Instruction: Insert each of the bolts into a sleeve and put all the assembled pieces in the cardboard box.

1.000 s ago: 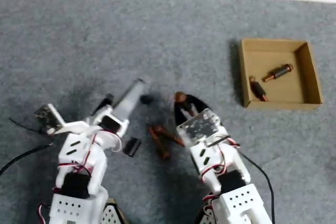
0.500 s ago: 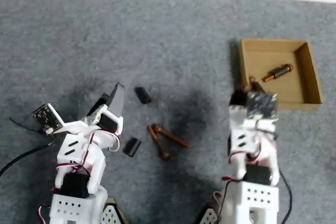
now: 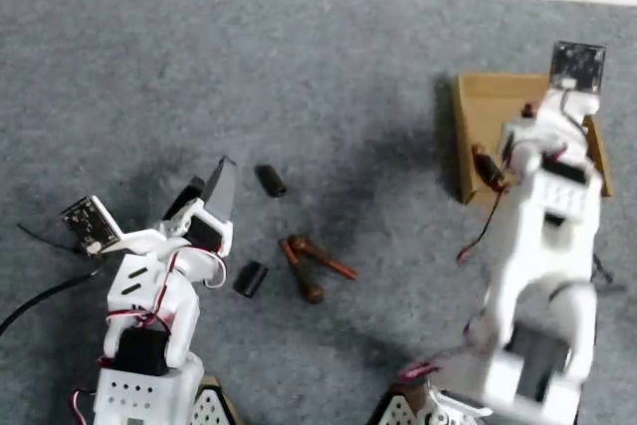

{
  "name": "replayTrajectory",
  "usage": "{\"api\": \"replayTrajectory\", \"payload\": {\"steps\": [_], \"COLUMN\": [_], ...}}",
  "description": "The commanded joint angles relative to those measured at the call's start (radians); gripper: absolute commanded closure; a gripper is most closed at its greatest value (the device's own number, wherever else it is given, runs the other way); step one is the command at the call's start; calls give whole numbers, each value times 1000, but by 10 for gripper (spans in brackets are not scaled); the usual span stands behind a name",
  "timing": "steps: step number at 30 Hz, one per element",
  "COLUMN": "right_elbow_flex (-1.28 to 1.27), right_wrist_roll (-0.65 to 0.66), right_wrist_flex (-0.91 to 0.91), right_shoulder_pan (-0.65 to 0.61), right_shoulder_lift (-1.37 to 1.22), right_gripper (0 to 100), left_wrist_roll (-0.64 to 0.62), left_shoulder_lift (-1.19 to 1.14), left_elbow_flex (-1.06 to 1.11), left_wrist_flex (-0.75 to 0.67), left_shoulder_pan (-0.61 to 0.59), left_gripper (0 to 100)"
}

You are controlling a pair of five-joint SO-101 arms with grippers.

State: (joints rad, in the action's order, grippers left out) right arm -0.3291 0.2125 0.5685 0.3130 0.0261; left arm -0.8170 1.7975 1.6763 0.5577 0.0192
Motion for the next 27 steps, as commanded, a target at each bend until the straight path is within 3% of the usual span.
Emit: {"api": "replayTrajectory", "payload": {"steps": [1,9,16,21,27], "right_elbow_flex": [320,561,562,572,573], "right_wrist_roll": [-2,-2,6,-6,-115], "right_wrist_flex": [143,272,315,506,618], "right_shoulder_pan": [67,148,117,94,-24], "right_shoulder_lift": [-194,-429,-473,-437,-194], "right_gripper": [989,981,783,775,776], "left_wrist_roll": [18,20,21,21,23], "left_shoulder_lift": [1,1,1,1,1], "left_elbow_flex": [21,21,21,21,21], "left_wrist_flex": [5,5,6,6,6], "left_shoulder_pan": [-10,-10,-10,-10,-24], "left_gripper": [796,796,796,796,796]}}
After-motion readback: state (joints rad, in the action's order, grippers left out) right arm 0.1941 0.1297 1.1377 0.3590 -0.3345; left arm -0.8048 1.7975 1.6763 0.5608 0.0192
